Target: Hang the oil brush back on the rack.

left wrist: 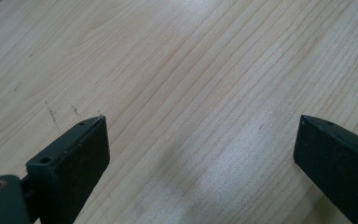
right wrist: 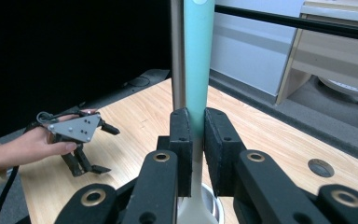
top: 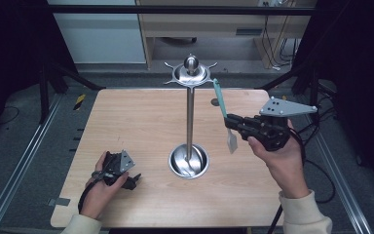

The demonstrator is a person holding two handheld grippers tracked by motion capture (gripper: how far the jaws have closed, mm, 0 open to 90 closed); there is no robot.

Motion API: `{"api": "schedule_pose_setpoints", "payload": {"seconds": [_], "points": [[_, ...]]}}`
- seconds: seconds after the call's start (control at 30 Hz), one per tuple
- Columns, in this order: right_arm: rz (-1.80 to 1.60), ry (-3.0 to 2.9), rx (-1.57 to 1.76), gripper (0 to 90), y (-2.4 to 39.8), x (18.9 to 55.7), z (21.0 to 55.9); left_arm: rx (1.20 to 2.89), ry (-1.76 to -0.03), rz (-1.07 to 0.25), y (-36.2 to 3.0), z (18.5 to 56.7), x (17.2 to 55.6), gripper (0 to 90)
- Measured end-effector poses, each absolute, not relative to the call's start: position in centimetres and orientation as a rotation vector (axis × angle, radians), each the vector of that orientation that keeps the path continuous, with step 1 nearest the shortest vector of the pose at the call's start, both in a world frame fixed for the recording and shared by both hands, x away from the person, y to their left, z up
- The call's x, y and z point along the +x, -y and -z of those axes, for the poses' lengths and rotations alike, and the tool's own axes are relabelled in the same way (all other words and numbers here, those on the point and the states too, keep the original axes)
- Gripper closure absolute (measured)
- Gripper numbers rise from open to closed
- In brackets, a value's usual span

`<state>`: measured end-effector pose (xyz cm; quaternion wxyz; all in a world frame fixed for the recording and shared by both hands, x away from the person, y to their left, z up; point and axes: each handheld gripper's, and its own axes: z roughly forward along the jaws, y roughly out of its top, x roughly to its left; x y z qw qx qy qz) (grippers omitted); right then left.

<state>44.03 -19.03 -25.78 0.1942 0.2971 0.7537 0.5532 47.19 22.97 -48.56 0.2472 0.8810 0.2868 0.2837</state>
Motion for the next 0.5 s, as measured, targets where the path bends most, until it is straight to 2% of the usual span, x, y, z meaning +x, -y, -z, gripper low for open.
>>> {"api": "schedule_pose_setpoints", "payload": {"seconds": [0.5], "points": [[-1.551,-1.947,0.836,82.0,17.1,44.0,27.8,2.388,-0.79,-0.779,-23.1,48.5,47.2,3.1]]}}
